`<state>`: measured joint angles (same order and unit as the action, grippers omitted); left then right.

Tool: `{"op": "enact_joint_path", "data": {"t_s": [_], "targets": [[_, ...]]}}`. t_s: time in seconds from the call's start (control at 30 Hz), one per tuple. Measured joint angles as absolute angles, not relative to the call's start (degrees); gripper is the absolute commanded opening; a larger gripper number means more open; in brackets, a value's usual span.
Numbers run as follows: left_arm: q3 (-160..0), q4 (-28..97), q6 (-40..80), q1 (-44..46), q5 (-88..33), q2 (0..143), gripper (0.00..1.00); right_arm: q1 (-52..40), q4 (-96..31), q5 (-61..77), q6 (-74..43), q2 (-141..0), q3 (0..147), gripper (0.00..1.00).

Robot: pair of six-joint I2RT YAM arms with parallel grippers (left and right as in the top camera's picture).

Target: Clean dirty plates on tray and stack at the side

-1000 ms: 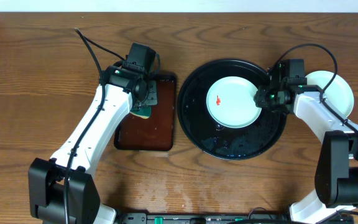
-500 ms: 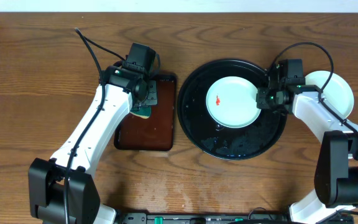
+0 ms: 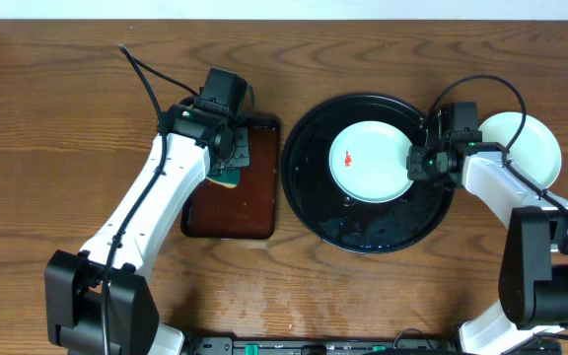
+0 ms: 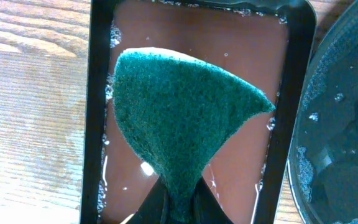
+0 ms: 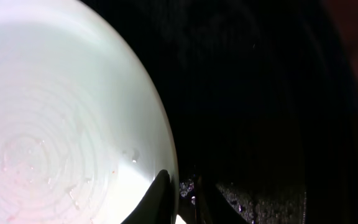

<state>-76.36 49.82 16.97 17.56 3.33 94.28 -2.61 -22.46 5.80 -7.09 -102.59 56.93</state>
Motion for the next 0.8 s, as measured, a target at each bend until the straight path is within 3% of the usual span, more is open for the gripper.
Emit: {"op": "enact_joint_path", "data": {"t_s": [0.07,0.8], "targets": [[-76.36,49.82,16.97,17.56,3.33,94.28,0.08,-2.61,-22.41,6.02,-6.94,-102.59,56.84,0.01],[-76.36,48.93,16.97,17.56,2.31,94.28,0.08,-2.61,-24.47,13.39,-9.91,-102.59,56.84,0.01]]}}
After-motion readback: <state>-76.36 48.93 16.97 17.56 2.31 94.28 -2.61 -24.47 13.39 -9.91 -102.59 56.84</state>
